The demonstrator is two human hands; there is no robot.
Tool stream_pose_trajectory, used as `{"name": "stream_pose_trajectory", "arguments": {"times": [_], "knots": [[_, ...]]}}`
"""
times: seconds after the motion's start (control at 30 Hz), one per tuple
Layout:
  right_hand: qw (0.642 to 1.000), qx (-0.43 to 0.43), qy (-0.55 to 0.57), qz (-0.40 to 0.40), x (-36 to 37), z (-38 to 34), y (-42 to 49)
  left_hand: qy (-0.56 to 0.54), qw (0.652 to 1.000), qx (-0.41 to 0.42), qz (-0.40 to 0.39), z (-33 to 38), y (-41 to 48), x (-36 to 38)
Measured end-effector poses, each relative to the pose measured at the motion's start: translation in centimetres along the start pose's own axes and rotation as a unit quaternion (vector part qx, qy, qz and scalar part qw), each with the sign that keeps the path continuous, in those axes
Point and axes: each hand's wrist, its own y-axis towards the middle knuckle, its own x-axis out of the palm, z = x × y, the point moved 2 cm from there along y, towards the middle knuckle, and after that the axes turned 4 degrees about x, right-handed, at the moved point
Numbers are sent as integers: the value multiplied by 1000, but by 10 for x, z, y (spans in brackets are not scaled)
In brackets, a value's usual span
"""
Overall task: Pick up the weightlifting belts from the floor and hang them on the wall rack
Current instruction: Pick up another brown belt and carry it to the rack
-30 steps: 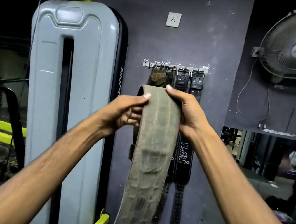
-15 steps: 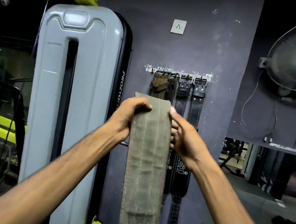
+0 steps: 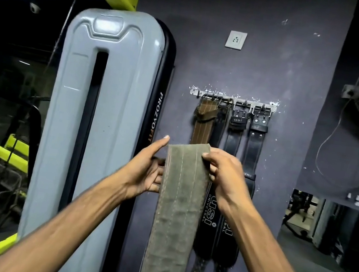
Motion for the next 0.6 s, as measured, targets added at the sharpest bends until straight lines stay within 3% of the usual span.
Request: {"name": "stream_pose_trajectory", "arguments": {"times": [0.1,0.27,0.43,0.6], "knots": [[1000,0,-5,-15,3,19,21,-49,997,23,60,-6,45,-18],[994,88,18,-69,13,63,82,-47,989,86,113,-16,117,-46],[997,70,-21,33,22,105,179,88,960,213,160,-37,192,-88],[992,-2,-88,89,45,126,282,159,951,218,149,-32,291,-144]]}}
